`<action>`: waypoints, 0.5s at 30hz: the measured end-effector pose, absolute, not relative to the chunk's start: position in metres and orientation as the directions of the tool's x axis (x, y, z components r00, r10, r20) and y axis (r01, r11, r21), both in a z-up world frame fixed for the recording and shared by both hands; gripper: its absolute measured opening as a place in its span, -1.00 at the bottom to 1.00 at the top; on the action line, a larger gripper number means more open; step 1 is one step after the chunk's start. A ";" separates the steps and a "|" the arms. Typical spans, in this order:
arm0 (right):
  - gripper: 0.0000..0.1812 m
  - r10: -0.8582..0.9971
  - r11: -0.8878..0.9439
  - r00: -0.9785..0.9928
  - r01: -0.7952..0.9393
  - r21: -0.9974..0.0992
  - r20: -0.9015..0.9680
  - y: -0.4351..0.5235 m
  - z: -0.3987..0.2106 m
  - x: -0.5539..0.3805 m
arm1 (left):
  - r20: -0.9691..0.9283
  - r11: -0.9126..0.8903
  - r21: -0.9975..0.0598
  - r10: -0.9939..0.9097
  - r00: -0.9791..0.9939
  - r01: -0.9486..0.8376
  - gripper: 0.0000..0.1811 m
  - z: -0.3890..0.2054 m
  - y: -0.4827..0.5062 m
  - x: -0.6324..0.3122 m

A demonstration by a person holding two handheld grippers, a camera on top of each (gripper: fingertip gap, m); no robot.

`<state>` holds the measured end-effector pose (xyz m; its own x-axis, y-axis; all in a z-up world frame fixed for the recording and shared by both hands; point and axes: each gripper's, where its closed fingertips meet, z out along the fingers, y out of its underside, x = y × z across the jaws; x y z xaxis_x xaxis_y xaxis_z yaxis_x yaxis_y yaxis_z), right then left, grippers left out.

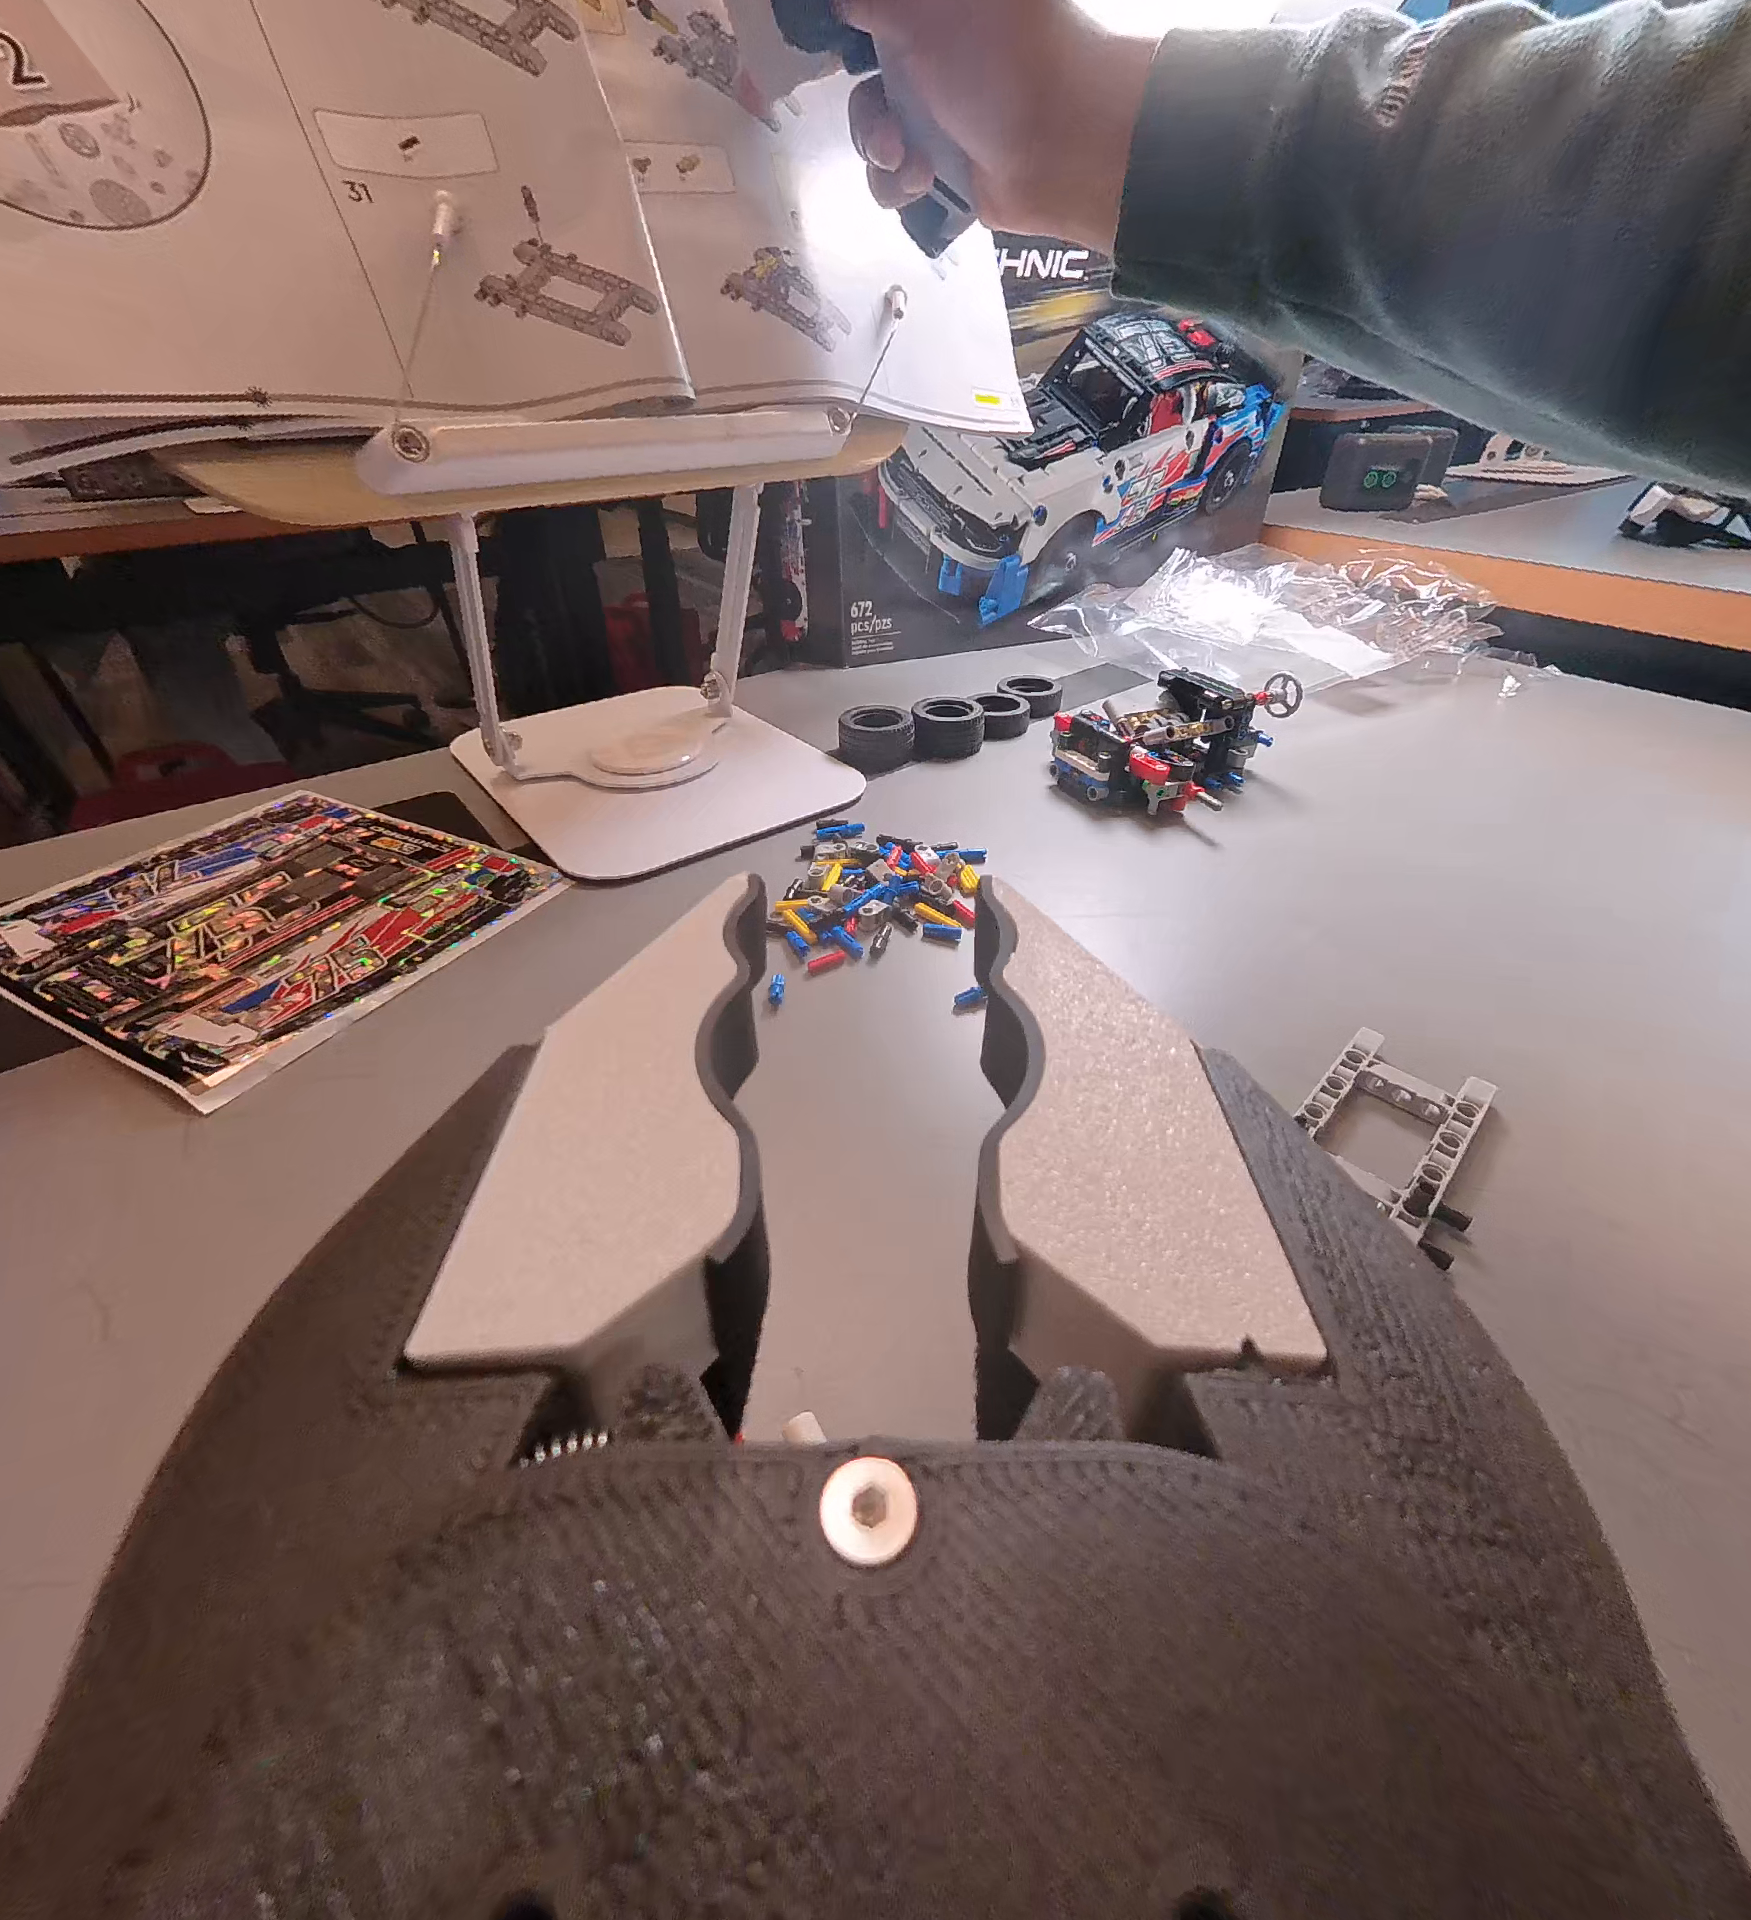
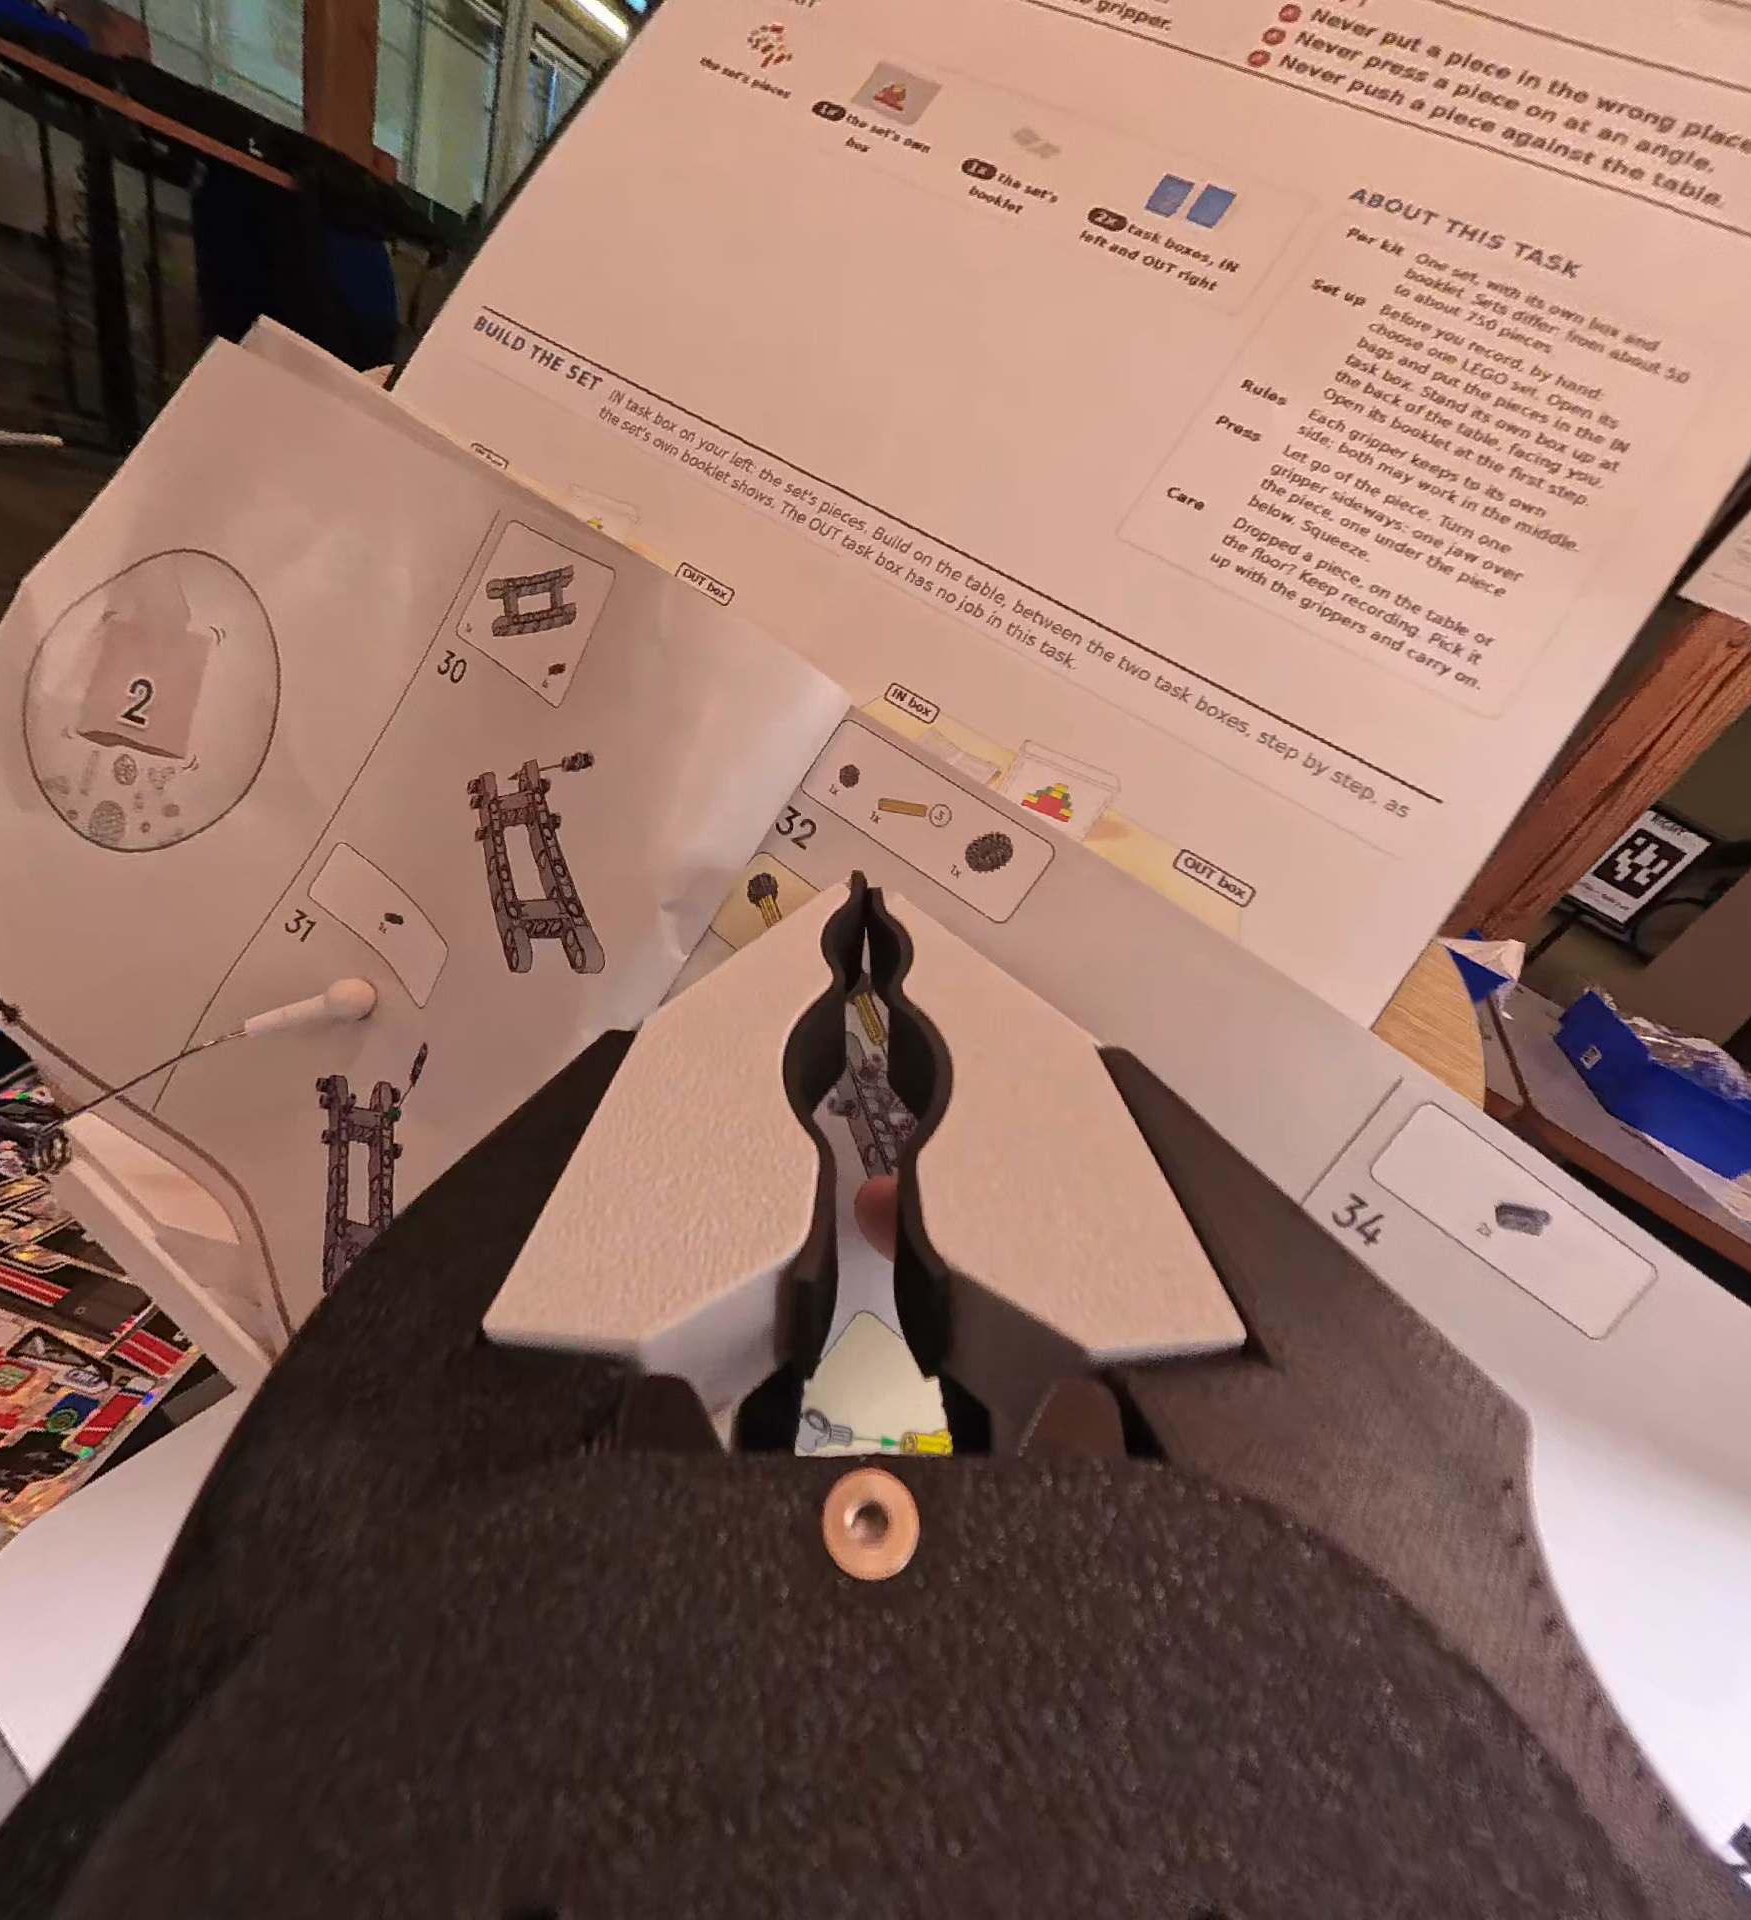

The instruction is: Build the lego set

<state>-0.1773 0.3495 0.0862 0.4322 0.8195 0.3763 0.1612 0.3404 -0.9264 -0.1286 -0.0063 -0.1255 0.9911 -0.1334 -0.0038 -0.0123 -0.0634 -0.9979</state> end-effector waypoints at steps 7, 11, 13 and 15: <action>-1.00 0.789 0.364 0.451 0.201 -0.909 0.416 0.349 0.089 -0.185 | 0.008 -0.052 -0.999 -0.144 0.990 0.000 -0.57 -0.122 -0.008 -0.128; -1.00 0.774 0.364 0.468 0.223 -0.904 0.427 0.352 0.089 -0.187 | 0.011 -0.045 -0.999 -0.148 0.989 0.005 -0.57 -0.119 -0.009 -0.129; -1.00 0.771 0.365 0.472 0.225 -0.904 0.428 0.352 0.090 -0.188 | 0.011 -0.041 -0.999 -0.150 0.989 0.005 -0.58 -0.118 -0.010 -0.128; -1.00 0.768 0.366 0.474 0.226 -0.903 0.430 0.353 0.091 -0.186 | 0.012 -0.040 -0.999 -0.150 0.989 0.006 -0.57 -0.118 -0.010 -0.128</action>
<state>-0.1865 0.3528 0.0910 0.4743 0.7681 0.4301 0.2262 0.3658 -0.9028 -0.1285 -0.0101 -0.1178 0.9886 -0.1500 0.0116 0.0056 -0.0402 -0.9992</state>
